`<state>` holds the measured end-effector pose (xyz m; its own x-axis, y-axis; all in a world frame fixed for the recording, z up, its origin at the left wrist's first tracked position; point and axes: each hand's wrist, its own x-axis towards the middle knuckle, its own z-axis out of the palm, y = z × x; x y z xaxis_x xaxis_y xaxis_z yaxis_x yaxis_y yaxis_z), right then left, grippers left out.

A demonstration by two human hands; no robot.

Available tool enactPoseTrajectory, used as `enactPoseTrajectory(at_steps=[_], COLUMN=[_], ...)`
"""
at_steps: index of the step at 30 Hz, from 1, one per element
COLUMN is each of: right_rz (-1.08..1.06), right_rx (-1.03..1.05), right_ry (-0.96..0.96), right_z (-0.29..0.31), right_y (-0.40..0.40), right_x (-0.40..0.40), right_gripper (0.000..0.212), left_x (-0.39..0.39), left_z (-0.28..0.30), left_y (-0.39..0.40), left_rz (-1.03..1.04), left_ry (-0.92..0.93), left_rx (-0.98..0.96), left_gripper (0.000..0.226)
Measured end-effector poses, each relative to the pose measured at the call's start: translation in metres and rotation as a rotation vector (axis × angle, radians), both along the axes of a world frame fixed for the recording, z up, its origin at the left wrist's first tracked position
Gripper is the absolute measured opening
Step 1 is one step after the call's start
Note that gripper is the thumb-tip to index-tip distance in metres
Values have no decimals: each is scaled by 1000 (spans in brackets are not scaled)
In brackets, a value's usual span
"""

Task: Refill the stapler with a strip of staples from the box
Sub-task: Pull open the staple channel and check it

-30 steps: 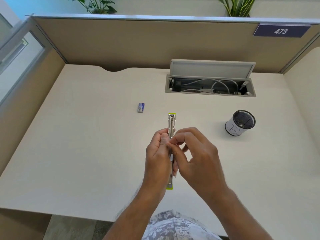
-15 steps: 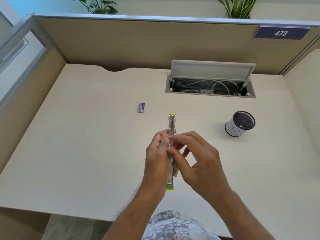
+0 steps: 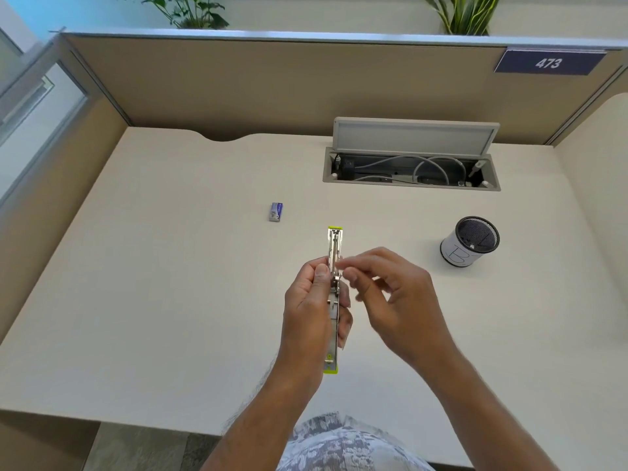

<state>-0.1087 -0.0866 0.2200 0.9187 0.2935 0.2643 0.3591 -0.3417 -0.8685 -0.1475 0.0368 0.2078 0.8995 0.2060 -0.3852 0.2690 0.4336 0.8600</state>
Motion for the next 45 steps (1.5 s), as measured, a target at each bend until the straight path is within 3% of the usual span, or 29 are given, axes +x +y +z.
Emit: enactPoseTrajectory(at_steps=[10, 24, 28, 38, 45], right_rz=[36, 56, 64, 118, 275], right_rx=[-441, -514, -618, -804, -827], right_ry=[-165, -220, -200, -235, -245], right_z=[19, 26, 28, 29, 28], right_y=[10, 8, 9, 11, 9], right_x=[16, 2, 1, 0, 11], right_gripper=[20, 8, 8, 32, 19], left_x=[0, 1, -1, -5, -4], left_z=[0, -2, 0, 5, 1], left_y=[-1, -1, -3, -12, -9], left_rz=[-24, -11, -16, -33, -52], left_ry=[-33, -43, -40, -23, -34], left_rx=[53, 49, 35, -17, 31], left_gripper=[32, 31, 33, 76, 92])
